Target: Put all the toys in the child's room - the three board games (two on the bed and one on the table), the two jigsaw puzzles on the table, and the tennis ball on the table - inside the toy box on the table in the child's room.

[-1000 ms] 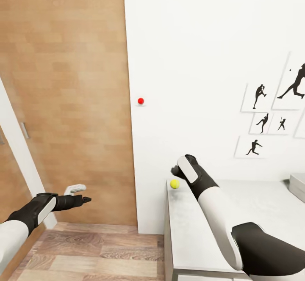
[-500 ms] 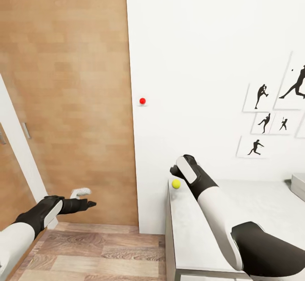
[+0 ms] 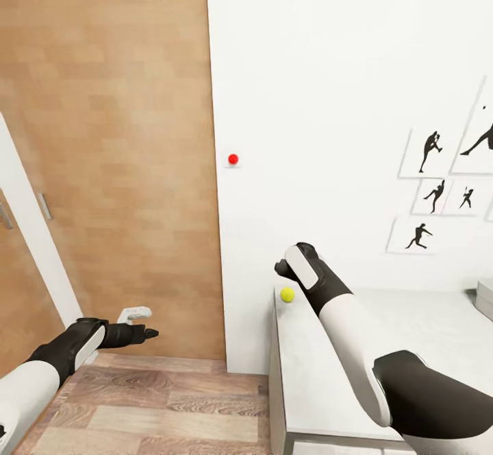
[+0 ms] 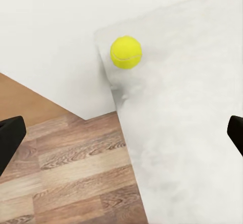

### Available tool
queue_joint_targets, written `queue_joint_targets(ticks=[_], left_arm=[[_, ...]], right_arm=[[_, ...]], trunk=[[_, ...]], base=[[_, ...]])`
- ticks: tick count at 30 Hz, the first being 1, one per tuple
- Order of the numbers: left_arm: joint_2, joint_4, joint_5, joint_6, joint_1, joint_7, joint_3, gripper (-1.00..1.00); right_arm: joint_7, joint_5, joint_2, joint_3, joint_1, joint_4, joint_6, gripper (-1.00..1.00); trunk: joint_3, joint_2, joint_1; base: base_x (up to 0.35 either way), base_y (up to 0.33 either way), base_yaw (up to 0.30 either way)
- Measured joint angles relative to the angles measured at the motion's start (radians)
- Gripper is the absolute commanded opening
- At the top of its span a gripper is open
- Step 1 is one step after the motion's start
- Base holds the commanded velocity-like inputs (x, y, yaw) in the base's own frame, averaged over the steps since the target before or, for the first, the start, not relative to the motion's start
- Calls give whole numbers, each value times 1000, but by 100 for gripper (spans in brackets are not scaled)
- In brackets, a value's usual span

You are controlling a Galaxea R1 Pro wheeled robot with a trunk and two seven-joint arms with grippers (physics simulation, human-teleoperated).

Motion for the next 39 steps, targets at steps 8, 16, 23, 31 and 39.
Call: queue_joint_targets(ticks=[8, 16, 23, 31, 39], left_arm=[[0, 0, 0, 0, 0, 0, 0, 100], [0, 0, 0, 0, 0, 0, -1, 100], [0, 1, 0, -1, 0, 0, -2, 100], [0, 0, 0, -1, 1, 0, -2, 100], [0, 0, 0, 0, 1, 0, -2, 100]], right_arm=[[0, 12, 0, 2, 0, 1, 0, 100], [0, 13, 0, 1, 0, 1, -1, 100], [0, 13, 0, 0, 1, 1, -1, 100], [0, 13, 0, 1, 1, 0, -3, 100], [0, 13, 0, 1, 2, -2, -3, 100]], trunk=[[-13, 0, 0], [-24, 1, 0], [-33, 1, 0], [-40, 1, 0], [-40, 1, 0]], base=[[0, 90, 65], [0, 12, 54], [0, 1, -132], [0, 0, -162], [0, 0, -13]])
